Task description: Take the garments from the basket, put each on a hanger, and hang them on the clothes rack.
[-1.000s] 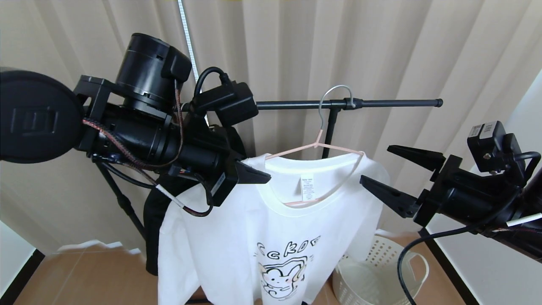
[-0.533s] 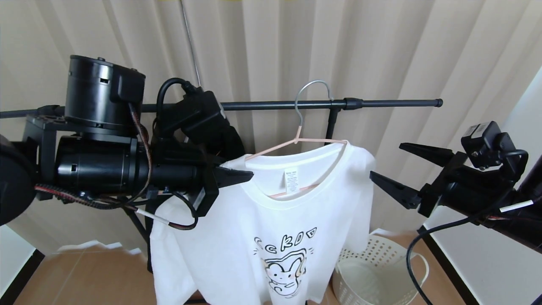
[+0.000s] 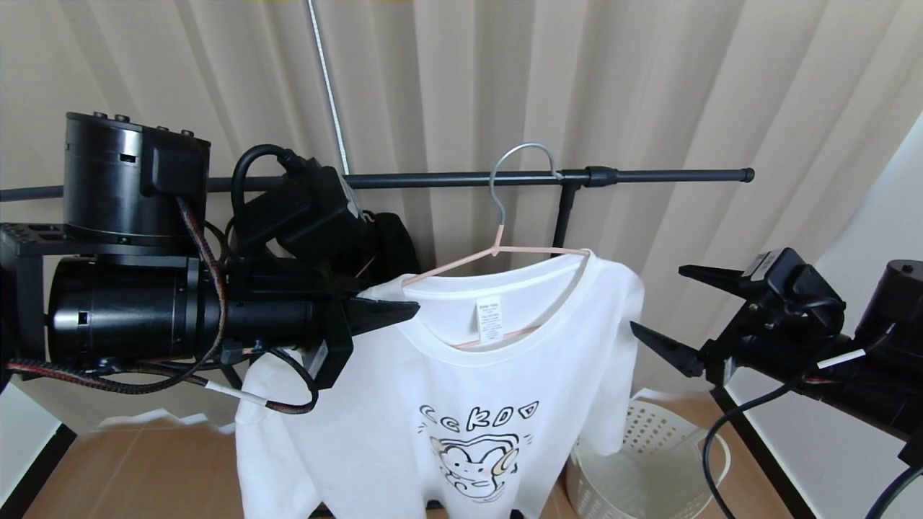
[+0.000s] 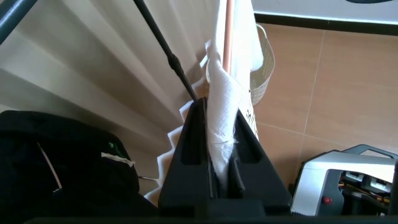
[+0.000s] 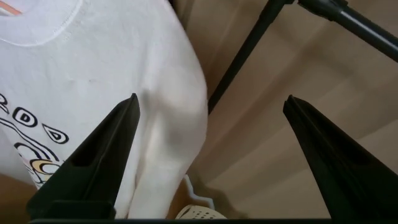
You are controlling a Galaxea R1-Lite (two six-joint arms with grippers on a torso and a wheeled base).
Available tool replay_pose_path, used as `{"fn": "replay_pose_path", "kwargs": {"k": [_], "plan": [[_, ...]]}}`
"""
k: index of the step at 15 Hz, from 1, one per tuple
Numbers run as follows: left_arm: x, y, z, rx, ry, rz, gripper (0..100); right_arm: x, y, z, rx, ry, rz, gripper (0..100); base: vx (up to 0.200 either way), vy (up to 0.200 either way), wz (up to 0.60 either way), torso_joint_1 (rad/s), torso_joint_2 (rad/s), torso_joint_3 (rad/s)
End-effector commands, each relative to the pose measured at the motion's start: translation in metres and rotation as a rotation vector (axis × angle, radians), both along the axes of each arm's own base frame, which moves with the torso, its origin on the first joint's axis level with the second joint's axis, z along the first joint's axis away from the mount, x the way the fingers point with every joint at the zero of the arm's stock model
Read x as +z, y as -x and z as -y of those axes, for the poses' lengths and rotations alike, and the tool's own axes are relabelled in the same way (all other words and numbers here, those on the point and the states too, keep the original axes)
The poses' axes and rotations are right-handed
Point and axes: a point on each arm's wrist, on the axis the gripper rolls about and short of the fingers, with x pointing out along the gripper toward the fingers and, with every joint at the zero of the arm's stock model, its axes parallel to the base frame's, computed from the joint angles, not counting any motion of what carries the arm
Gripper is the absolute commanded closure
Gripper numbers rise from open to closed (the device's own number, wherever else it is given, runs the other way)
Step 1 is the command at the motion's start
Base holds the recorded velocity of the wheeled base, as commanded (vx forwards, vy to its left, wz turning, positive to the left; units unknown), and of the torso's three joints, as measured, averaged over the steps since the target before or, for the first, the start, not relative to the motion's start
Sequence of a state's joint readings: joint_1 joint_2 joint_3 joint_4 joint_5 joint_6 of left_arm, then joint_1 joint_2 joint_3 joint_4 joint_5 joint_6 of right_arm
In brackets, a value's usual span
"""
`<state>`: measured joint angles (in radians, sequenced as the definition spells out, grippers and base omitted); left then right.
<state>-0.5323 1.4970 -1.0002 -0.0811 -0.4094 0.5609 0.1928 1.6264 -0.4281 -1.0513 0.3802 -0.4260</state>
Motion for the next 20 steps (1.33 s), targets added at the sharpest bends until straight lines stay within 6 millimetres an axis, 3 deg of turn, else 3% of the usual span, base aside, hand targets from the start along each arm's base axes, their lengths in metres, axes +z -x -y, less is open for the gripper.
{"fn": "replay_pose_path", "kwargs": {"k": [1, 7, 12, 13, 20], "plan": [[0.0, 0.0, 0.0, 0.0, 0.0, 0.0, 100, -0.014, -0.006, 0.0, -0.004, 0.024, -0.047, 0, 0.0, 0.0, 0.0, 0.0, 0.0, 0.0], [0.001, 0.0, 0.001, -0.005, 0.009, 0.016, 100, -0.033, -0.017, -0.001, -0.003, 0.046, -0.103, 0, 0.0, 0.0, 0.0, 0.0, 0.0, 0.0], [0.001, 0.002, 0.003, -0.013, 0.01, 0.013, 100, -0.034, -0.019, -0.002, -0.018, 0.049, -0.106, 0, 0.0, 0.0, 0.0, 0.0, 0.0, 0.0], [0.001, 0.002, 0.003, -0.013, 0.01, 0.013, 100, -0.034, -0.019, -0.002, -0.018, 0.049, -0.106, 100, 0.0, 0.0, 0.0, 0.0, 0.0, 0.0], [0.001, 0.005, 0.0, -0.012, 0.011, 0.016, 100, -0.035, -0.026, 0.003, -0.043, 0.047, -0.103, 100, 0.0, 0.0, 0.0, 0.0, 0.0, 0.0]]}}
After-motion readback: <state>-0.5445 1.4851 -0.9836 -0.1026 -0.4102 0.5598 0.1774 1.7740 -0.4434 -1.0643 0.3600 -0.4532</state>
